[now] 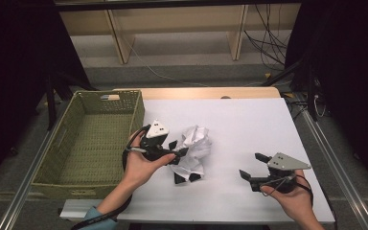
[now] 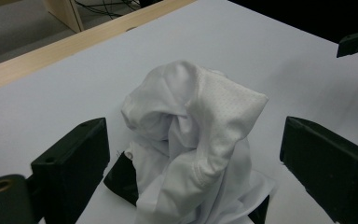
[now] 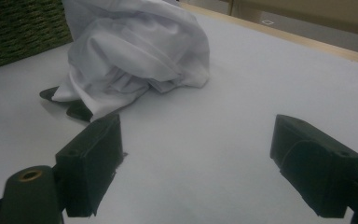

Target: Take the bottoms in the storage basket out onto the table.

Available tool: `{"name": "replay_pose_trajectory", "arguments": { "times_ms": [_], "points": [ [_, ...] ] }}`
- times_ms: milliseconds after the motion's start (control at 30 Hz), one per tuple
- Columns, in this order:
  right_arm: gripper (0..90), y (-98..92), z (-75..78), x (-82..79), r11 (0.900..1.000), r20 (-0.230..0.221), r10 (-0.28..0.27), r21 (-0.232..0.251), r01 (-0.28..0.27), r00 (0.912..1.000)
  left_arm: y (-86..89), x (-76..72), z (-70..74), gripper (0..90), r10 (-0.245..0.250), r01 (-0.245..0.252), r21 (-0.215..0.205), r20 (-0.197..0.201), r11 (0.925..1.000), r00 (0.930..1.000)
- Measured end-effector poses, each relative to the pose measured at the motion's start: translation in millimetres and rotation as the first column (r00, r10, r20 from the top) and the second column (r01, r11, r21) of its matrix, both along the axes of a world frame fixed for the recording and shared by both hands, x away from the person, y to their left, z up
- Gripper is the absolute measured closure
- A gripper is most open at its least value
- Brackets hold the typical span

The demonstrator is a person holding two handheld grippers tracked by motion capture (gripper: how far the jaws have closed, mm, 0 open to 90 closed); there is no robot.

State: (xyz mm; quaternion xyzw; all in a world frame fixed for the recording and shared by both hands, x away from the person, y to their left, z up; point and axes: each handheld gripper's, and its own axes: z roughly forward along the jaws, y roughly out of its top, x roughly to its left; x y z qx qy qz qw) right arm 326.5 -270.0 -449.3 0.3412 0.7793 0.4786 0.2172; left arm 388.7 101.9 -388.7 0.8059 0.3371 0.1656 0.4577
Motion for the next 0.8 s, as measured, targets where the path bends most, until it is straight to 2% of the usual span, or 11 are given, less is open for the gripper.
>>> {"name": "replay_pose_trajectory", "arguments": {
  "times_ms": [533, 800],
  "points": [
    [17.8, -0.1, 0.0, 0.0, 1.000, -0.001, 0.000, -0.002, 0.000, 1.0000, 29.7, -11.0, 10.4, 8.4, 0.035, -0.034, -0.021, 0.012, 0.9992, 0.9993],
    [17.8, -0.6, 0.2, -0.1, 1.000, 0.000, -0.001, -0.002, 0.001, 1.0000, 38.5, -15.1, 13.0, 8.6, 0.043, -0.042, -0.021, 0.023, 0.9989, 0.9988]
  ]
}}
